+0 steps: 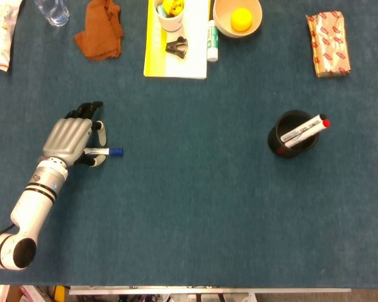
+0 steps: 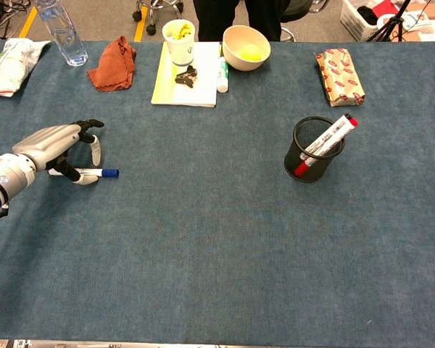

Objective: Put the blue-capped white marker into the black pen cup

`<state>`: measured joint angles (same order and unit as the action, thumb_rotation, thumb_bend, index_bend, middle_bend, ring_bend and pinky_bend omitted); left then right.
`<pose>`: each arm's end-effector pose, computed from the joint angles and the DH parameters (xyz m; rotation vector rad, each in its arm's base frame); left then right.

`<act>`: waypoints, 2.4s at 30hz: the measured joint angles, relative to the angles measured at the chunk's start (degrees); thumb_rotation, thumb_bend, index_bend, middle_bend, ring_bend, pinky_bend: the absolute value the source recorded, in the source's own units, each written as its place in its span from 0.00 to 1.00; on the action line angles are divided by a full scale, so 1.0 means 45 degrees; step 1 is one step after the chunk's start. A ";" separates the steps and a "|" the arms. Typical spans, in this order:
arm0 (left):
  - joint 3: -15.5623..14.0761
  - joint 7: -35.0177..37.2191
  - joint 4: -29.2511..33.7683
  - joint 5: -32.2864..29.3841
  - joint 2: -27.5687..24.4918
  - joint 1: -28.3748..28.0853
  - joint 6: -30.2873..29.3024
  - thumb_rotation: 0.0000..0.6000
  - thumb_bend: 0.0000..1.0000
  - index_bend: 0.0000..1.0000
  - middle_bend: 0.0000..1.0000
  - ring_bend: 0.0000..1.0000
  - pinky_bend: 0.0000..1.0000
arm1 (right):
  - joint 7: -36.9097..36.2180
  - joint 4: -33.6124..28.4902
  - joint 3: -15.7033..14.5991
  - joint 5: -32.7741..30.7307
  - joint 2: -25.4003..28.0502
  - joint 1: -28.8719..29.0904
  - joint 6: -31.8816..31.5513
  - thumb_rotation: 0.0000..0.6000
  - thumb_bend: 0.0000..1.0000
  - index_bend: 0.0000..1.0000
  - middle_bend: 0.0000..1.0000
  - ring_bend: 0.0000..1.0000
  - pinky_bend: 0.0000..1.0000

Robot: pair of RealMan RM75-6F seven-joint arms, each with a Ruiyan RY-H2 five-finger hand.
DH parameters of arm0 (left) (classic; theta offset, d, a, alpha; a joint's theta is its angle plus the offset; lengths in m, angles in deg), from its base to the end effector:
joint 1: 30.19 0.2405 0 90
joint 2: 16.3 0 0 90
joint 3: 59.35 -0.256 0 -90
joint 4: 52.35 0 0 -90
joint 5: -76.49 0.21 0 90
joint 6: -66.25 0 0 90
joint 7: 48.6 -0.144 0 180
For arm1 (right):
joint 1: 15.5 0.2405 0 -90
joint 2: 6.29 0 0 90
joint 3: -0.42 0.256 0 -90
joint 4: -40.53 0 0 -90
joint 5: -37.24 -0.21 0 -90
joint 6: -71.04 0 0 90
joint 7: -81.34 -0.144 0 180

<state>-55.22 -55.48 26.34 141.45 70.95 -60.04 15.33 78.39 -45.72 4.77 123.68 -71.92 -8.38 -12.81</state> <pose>-0.2641 0.2917 -0.0195 -1.7294 -1.2833 -0.7158 -0.3201 -0.2007 0.1620 1.4081 -0.8509 0.9240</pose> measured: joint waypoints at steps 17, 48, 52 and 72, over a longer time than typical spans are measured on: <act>-0.0006 -0.0260 -0.0038 -0.0382 -0.0025 -0.0139 0.0327 1.00 0.22 0.55 0.08 0.04 0.15 | -0.0055 0.0040 -0.0016 -0.0060 -0.0026 -0.0090 -0.0040 1.00 0.00 0.11 0.17 0.15 0.40; -0.0024 -0.0288 0.0772 0.0164 -0.0319 -0.0050 -0.0397 1.00 0.51 0.62 0.12 0.06 0.15 | -0.0143 0.0124 -0.0051 -0.0024 -0.0139 -0.0148 -0.0031 1.00 0.00 0.11 0.17 0.15 0.40; 0.0027 -0.0255 0.1356 0.0440 -0.0581 0.0011 -0.0743 1.00 0.51 0.62 0.12 0.06 0.15 | -0.0162 0.0117 -0.0043 0.0022 -0.0142 -0.0132 -0.0048 1.00 0.00 0.11 0.17 0.15 0.40; 0.1440 0.2729 0.4300 0.0042 -0.3009 0.0534 -0.1609 1.00 0.51 0.63 0.13 0.07 0.15 | -0.0740 0.0046 -0.0032 0.0552 -0.0567 0.0514 0.0467 1.00 0.00 0.11 0.17 0.15 0.39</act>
<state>-48.74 -43.20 45.69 141.64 57.41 -57.63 8.09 75.06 -45.51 4.63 126.16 -74.47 -6.07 -10.70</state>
